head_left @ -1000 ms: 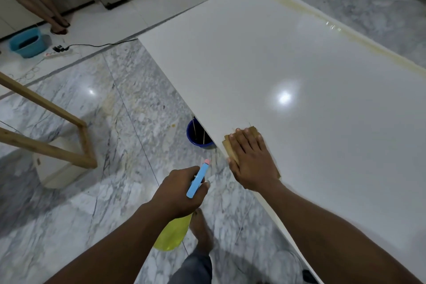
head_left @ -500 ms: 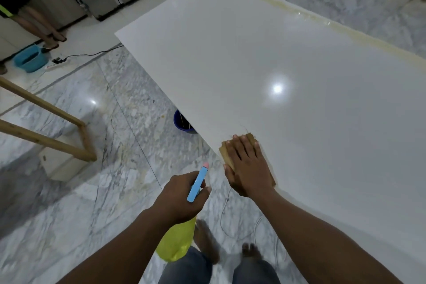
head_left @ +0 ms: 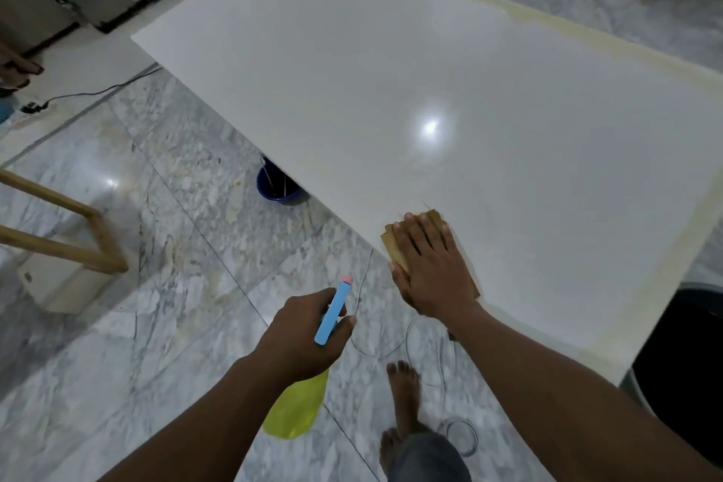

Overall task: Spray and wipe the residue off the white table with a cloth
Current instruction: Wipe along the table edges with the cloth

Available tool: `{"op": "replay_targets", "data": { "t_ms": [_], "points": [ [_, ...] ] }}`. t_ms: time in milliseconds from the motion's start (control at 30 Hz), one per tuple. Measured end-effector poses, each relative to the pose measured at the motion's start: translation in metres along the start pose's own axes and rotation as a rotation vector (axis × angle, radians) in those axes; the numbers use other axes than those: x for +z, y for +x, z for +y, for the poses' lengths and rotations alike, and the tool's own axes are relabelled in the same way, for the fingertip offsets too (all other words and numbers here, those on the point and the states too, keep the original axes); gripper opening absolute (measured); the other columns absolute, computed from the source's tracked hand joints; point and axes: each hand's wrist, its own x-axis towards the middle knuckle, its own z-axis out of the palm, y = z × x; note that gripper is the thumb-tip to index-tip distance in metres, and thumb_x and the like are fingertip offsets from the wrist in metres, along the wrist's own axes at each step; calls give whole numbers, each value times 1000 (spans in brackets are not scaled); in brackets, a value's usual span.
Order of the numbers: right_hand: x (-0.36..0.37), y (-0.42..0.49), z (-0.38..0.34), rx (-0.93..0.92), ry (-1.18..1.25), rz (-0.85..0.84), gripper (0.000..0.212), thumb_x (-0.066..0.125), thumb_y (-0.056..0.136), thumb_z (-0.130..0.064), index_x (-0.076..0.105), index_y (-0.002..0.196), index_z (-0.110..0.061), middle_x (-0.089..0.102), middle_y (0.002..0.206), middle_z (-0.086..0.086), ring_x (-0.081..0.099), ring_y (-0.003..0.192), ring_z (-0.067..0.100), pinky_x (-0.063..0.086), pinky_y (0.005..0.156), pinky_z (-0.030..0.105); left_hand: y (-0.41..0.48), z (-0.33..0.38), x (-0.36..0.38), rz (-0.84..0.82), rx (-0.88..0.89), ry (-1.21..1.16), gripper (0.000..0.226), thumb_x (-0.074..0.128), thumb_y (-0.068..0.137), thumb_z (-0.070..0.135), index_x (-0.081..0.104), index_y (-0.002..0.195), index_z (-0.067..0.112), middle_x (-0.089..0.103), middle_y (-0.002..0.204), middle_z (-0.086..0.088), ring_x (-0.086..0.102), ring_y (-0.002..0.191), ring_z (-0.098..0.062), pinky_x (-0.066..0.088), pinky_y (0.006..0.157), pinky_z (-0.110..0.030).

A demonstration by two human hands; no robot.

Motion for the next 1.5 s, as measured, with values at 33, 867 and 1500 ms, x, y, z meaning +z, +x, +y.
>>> {"op": "replay_targets", "data": {
  "t_ms": [33, 867, 1500],
  "points": [
    [1, -10, 2, 13, -10, -5, 69, 29, 98, -51, 21, 157, -18, 20, 165, 7, 9, 154, 28, 12, 123, 52, -11, 1, 7, -2, 10, -7, 24, 62, 91, 44, 57, 82, 23, 58, 62, 7, 53, 53, -12, 44, 55, -25],
    [-5, -277, 127, -32, -13, 58, 63, 35, 101, -33, 17, 158, -12, 11, 167, 11, 3, 154, 32, 18, 121, 56, -161, 110, 164, -4, -39, -8, 23, 66, 92, 41, 59, 84, 21, 64, 65, 3, 60, 56, -14, 52, 57, -29],
    [-159, -210, 26, 904, 2404, -88, 56, 45, 94, -52, 64, 130, -14, 70, 122, 19, 66, 111, 42, 50, 93, 64, -160, 133, 91, 93, -49, -97, 26, 63, 94, 45, 61, 90, 20, 67, 76, 1, 63, 68, -19, 50, 63, -32]
  ]
}}
